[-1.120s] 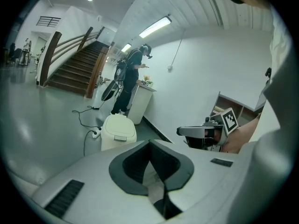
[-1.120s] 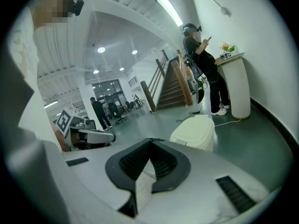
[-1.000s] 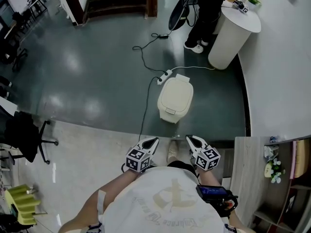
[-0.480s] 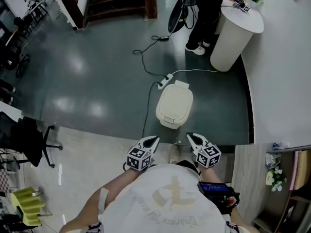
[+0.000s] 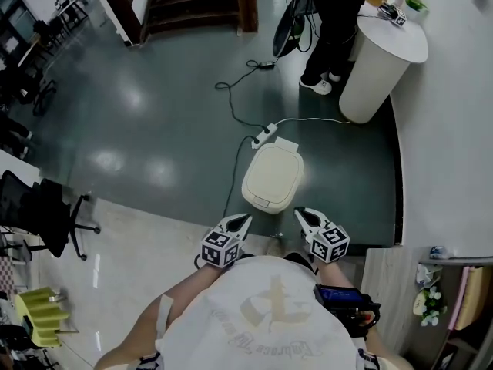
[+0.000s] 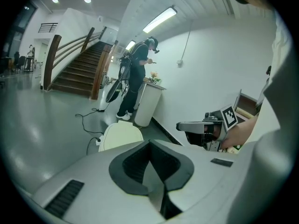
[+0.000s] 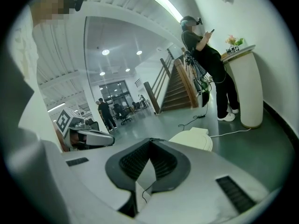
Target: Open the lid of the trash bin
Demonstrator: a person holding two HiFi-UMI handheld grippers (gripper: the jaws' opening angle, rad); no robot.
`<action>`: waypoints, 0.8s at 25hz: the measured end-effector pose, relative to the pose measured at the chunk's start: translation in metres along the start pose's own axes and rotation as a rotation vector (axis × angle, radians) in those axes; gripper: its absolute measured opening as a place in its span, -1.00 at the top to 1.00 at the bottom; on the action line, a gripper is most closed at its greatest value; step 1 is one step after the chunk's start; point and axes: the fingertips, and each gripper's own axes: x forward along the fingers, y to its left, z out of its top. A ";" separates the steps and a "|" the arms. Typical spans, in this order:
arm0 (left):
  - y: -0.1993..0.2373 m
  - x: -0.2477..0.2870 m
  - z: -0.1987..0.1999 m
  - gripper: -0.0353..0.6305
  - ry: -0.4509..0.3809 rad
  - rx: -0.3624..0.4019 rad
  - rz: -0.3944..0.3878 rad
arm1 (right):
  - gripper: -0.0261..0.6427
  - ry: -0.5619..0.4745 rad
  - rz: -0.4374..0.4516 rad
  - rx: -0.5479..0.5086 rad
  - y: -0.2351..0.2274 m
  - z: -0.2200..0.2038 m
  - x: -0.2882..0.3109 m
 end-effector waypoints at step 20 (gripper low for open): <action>0.002 0.044 0.030 0.85 -0.021 -0.009 0.086 | 0.91 -0.016 0.076 0.038 -0.046 0.016 0.003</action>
